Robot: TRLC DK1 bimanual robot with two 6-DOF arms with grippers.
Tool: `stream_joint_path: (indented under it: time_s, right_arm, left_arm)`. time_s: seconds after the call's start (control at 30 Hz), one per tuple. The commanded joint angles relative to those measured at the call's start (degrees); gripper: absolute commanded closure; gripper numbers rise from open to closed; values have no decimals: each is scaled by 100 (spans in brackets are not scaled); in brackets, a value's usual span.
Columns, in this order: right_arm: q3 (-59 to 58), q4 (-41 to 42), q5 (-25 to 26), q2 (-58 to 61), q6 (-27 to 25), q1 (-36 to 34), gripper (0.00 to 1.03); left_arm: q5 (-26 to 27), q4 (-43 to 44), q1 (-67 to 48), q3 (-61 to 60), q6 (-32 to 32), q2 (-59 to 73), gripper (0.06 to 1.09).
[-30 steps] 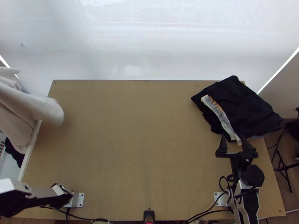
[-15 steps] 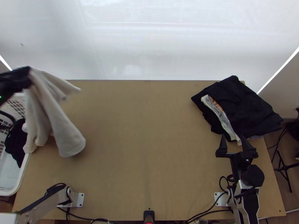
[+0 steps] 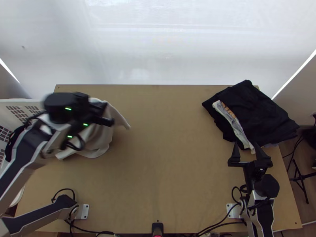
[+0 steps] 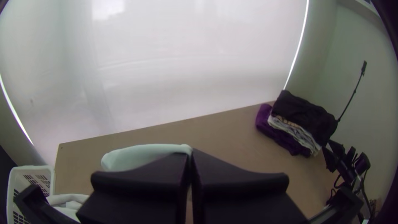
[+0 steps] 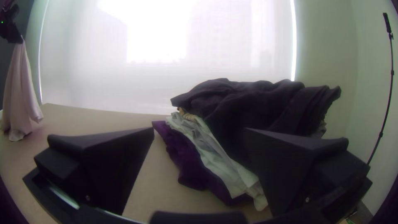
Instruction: Fold the t-shirt
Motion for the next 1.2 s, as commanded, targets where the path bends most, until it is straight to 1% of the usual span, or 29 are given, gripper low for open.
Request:
stream_joint_path:
  time_s: [0.0, 0.1, 0.23, 0.4, 0.57, 0.67, 0.73, 0.83, 0.9, 1.0, 1.17]
  right_arm:
    - [1, 3, 0, 3, 7, 1, 4]
    - [1, 3, 0, 3, 7, 1, 4]
    - [-7, 3, 0, 3, 7, 1, 4]
    - [1, -6, 0, 3, 7, 1, 4]
    - [1, 3, 0, 3, 7, 1, 4]
    - [1, 3, 0, -6, 7, 1, 4]
    - [-7, 3, 0, 3, 7, 1, 4]
    - [1, 3, 0, 3, 7, 1, 4]
    - [1, 3, 0, -6, 7, 1, 4]
    - [1, 3, 0, 3, 7, 1, 4]
    - [1, -6, 0, -6, 7, 1, 4]
  left_arm:
    - [-733, 1164, -1395, -1012, 19, 686, 105]
    - [-918, 1691, -1800, -1039, 19, 1310, 105]
    - [-1023, 2254, -2309, -951, 151, 1995, 105]
    - [-1023, 2298, -3127, -643, 160, 2294, 105]
    - [-962, 2289, -3900, -793, 116, 2417, 105]
    - [-900, 2087, -4190, -872, -122, 2751, 105]
    - [-628, 1709, -4410, -863, -245, 2927, 105]
    - [-443, 1164, -4718, -819, -341, 3094, 105]
    - [-338, 892, -4797, -757, -429, 3129, 105]
    - [49, 478, -4797, -634, -491, 3129, 105]
    - [31, 610, -4735, -371, -561, 3314, 105]
